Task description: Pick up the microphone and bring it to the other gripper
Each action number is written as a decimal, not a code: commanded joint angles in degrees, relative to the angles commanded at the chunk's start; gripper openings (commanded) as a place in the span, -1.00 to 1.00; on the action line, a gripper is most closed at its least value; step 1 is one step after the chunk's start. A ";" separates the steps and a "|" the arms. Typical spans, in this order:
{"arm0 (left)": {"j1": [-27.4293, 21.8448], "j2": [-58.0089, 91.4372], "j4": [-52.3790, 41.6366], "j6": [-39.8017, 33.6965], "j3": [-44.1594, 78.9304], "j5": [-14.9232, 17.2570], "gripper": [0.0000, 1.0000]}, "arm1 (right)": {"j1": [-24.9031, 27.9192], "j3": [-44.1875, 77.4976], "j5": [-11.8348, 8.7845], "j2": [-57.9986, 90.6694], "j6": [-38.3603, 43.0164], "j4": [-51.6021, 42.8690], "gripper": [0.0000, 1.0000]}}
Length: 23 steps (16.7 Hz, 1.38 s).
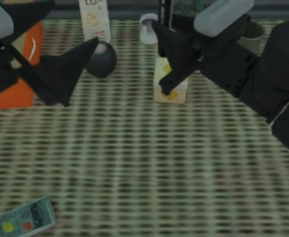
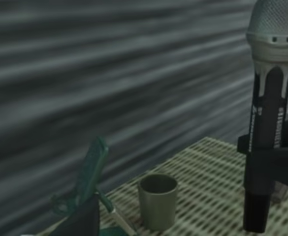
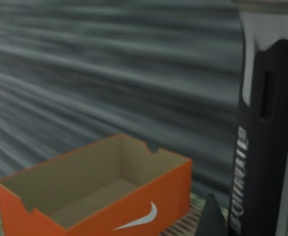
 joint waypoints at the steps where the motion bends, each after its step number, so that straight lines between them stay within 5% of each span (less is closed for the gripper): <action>1: -0.79 3.75 1.53 0.04 2.11 2.20 1.00 | 0.00 0.00 0.00 0.00 0.00 0.00 -1.00; 5: -2.94 13.47 5.41 0.06 7.53 8.14 1.00 | 0.00 0.00 0.00 0.00 0.00 0.00 -1.00; 12: -3.07 14.64 5.77 0.07 8.11 8.68 1.00 | 0.00 0.00 0.00 0.00 0.00 0.00 -1.00; 23: -15.52 32.05 7.36 0.63 23.93 -3.12 1.00 | 0.00 0.00 0.00 0.00 0.00 0.00 -1.00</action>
